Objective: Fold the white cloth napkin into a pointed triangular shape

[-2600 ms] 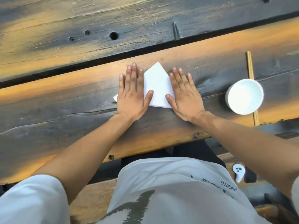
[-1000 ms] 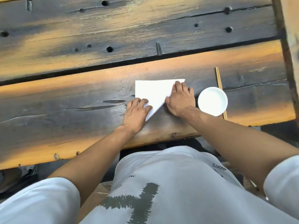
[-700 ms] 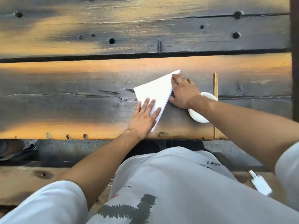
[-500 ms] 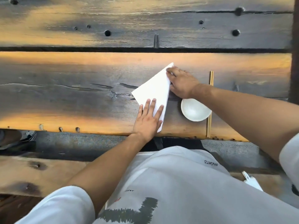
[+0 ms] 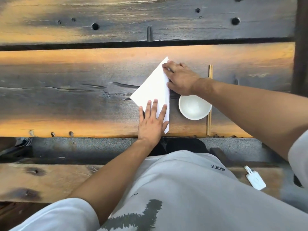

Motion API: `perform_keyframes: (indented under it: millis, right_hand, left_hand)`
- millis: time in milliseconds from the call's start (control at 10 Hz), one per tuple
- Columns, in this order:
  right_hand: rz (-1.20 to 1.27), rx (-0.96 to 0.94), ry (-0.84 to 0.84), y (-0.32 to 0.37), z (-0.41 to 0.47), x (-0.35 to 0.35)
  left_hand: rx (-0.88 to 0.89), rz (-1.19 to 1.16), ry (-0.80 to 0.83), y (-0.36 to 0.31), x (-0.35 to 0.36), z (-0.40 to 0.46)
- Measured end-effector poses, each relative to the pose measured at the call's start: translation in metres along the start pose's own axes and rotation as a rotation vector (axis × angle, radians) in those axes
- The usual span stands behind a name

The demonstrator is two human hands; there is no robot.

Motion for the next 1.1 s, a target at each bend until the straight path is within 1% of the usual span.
perform_keyframes:
  millis: [100, 200, 300, 400, 500, 700, 800, 900, 1000, 1100]
  right_hand:
    - [-0.044, 0.028, -0.05, 0.018, -0.005, -0.002]
    - [-0.09, -0.006, -0.107, 0.041, -0.012, 0.0]
    - [-0.217, 0.006, -0.05, 0.072, -0.027, 0.026]
    - [-0.32, 0.061, 0.049, 0.082, -0.034, 0.049]
    - [-0.382, 0.139, 0.123, 0.085, -0.034, 0.07]
    - [-0.397, 0.197, 0.169, 0.092, -0.028, 0.074]
    - [-0.384, 0.211, 0.163, 0.093, -0.029, 0.073]
    - [-0.343, 0.19, 0.082, 0.095, -0.041, 0.06]
    - [-0.255, 0.208, -0.091, 0.092, -0.061, 0.049]
    - [-0.01, 0.348, -0.326, 0.075, -0.092, 0.028]
  left_hand:
    - [0.053, -0.051, -0.096, 0.001, -0.007, -0.003]
    - [0.07, -0.109, -0.169, 0.009, -0.015, -0.002]
    - [-0.009, -0.083, -0.19, 0.037, -0.025, 0.0]
    - [-0.06, -0.072, -0.128, 0.055, -0.026, 0.002]
    - [-0.033, -0.066, -0.071, 0.07, -0.025, 0.003]
    - [-0.037, -0.038, 0.019, 0.074, -0.017, 0.003]
    - [-0.029, -0.031, 0.027, 0.073, -0.017, 0.005]
    - [-0.037, -0.044, 0.043, 0.068, -0.03, 0.002]
    - [-0.003, -0.043, -0.011, 0.057, -0.04, -0.004]
    - [0.098, -0.077, -0.082, 0.041, -0.067, 0.002]
Point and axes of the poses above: each hand's wrist, its own z-axis towards the middle knuckle, its own x-axis out of the palm, y = z × x, the point moved 5 cm from there along z, towards the middle knuckle, and after that the axes turned 6 degrees about y, right-handed, at the moved point
